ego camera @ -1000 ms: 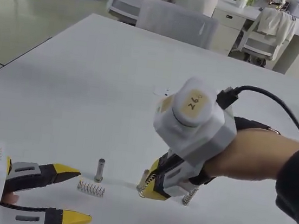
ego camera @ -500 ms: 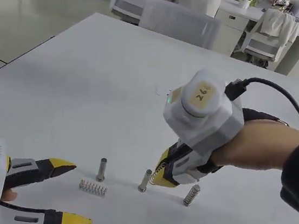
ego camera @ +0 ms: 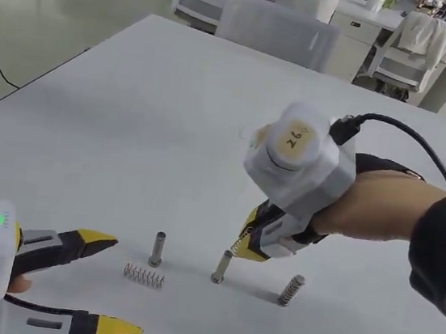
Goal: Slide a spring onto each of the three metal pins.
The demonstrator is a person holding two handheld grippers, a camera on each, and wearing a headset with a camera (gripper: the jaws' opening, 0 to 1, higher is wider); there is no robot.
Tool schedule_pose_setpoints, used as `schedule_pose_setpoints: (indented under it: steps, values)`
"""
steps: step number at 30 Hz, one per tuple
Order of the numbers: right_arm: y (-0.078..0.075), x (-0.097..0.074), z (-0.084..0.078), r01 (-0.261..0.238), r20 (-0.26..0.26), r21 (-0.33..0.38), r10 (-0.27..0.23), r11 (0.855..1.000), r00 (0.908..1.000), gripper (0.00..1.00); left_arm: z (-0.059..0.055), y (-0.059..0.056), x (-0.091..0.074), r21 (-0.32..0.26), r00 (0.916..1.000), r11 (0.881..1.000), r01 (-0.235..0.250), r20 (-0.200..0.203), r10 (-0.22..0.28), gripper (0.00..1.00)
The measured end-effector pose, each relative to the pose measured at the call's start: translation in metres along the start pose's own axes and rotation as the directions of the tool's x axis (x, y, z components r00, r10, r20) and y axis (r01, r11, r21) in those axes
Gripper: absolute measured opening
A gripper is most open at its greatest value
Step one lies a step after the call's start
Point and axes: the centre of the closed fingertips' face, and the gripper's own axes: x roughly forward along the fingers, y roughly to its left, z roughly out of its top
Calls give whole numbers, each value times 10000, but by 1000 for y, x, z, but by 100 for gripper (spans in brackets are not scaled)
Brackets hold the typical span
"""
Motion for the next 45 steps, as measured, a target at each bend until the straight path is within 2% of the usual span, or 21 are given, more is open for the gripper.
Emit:
schedule_pose_setpoints:
  steps: [6,17,34,45]
  values:
    - [-2,10,-2,-111,-191,-43,110,9999,9998,9,-3,-1,-1,-60,10000,10000,-26,-33,26,66]
    - [-1,17,0,-280,-226,-20,279,9996,9994,9,-4,-1,-2,-96,10000,9999,-42,-33,42,65]
    - [1,40,-10,-610,-682,148,619,9980,9957,9,-5,0,-3,-124,10000,9999,-41,-73,40,64]
    - [4,56,-16,-761,-692,421,789,9962,9945,9,-5,-2,-3,-130,9999,9999,-56,-127,55,63]
